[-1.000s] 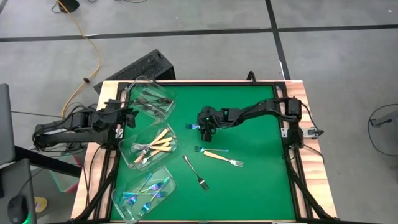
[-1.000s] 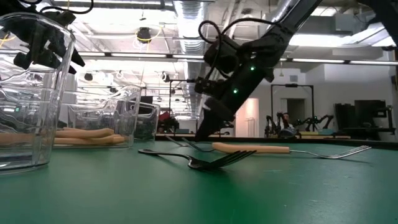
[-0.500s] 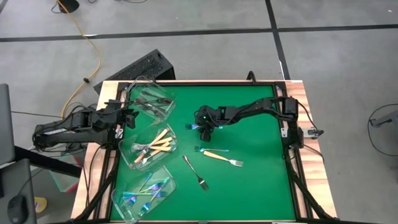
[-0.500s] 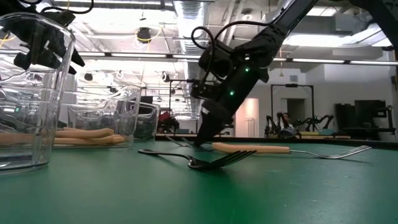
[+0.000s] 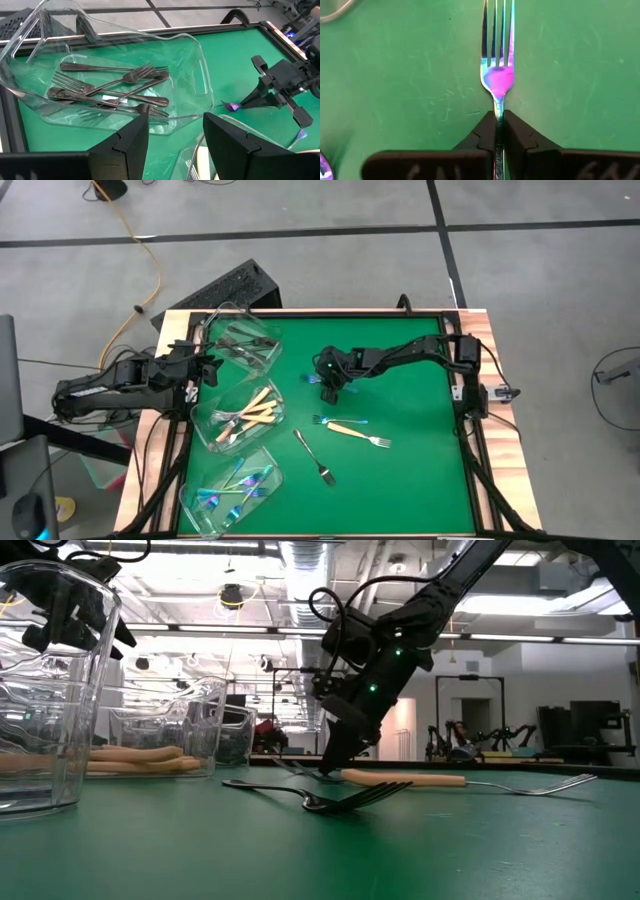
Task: Sort silverware by color (type)
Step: Put the blue fork into the bottom transparent bin
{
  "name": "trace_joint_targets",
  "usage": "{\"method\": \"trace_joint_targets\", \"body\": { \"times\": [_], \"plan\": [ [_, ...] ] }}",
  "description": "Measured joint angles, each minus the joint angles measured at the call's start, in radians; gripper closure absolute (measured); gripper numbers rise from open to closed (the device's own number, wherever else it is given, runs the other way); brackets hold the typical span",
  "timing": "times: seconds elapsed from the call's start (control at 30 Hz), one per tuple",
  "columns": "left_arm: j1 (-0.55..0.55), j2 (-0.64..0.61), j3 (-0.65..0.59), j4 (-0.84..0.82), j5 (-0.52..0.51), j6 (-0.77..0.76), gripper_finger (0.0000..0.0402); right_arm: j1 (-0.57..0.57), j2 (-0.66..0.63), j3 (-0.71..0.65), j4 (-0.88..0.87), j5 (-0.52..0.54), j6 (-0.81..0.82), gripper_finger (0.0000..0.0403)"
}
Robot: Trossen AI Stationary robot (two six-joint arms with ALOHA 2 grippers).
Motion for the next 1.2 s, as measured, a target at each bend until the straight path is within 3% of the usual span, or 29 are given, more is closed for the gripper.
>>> {"method": "trace_joint_targets", "body": {
  "times": [0.17, 0.63, 1.2],
  "plan": [
    [0.000, 0.000, 0.000, 0.000, 0.000, 0.000, 0.0230, 0.011, -0.005, -0.002, 0.012, 0.002, 0.020, 0.0393],
    [0.000, 0.000, 0.000, 0.000, -0.001, -0.002, 0.0230, 0.031, -0.114, -0.006, 0.057, 0.070, 0.119, 0.0394],
    [0.000, 0.000, 0.000, 0.000, -0.001, -0.002, 0.0230, 0.191, -0.194, -0.004, 0.503, 0.092, 0.071, 0.0394]
  ]
}}
